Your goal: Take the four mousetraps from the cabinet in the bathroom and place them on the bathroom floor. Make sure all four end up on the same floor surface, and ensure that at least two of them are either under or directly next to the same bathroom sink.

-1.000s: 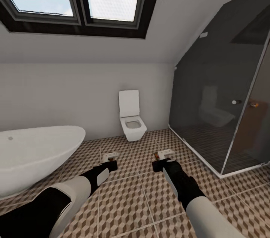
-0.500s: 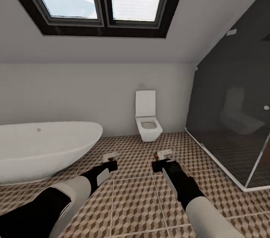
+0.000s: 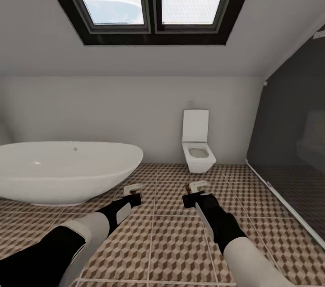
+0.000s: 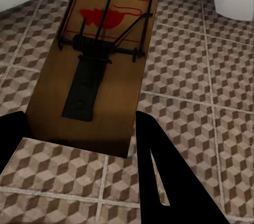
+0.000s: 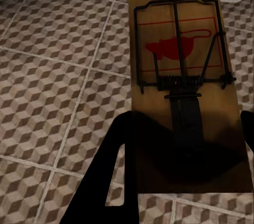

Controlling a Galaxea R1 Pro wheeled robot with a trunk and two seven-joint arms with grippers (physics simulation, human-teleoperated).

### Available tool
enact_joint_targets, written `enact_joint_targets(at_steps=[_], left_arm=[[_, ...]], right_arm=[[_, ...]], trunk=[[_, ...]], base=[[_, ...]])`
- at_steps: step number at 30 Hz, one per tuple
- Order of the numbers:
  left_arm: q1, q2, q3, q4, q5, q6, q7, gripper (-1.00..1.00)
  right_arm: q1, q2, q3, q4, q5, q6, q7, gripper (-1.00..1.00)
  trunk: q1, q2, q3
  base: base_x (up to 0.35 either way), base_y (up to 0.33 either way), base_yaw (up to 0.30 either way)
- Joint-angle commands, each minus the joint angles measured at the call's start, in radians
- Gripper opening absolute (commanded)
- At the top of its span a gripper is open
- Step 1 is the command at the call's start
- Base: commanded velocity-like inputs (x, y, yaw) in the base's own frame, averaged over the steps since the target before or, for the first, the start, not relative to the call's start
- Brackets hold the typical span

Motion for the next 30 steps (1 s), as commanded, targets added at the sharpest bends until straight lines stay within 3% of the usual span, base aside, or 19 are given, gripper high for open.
enact_joint_targets(at_steps=[1,30], left_arm=[[0.0,0.0,-0.009,0.0,0.004,0.002,0.003,-1.0],[-0.001,0.001,-0.009,0.001,0.005,0.002,0.003,-1.0]], right_arm=[[0.0,-0.001,0.002,-0.002,0.004,0.006,-0.003,-1.0],[0.0,0.0,0.002,-0.002,0.004,0.005,-0.003,-1.0]], trunk=[[0.0,-0.001,-0.001],[0.0,-0.001,-0.001]], base=[[0.0,0.0,0.3],[0.0,0.0,0.3]])
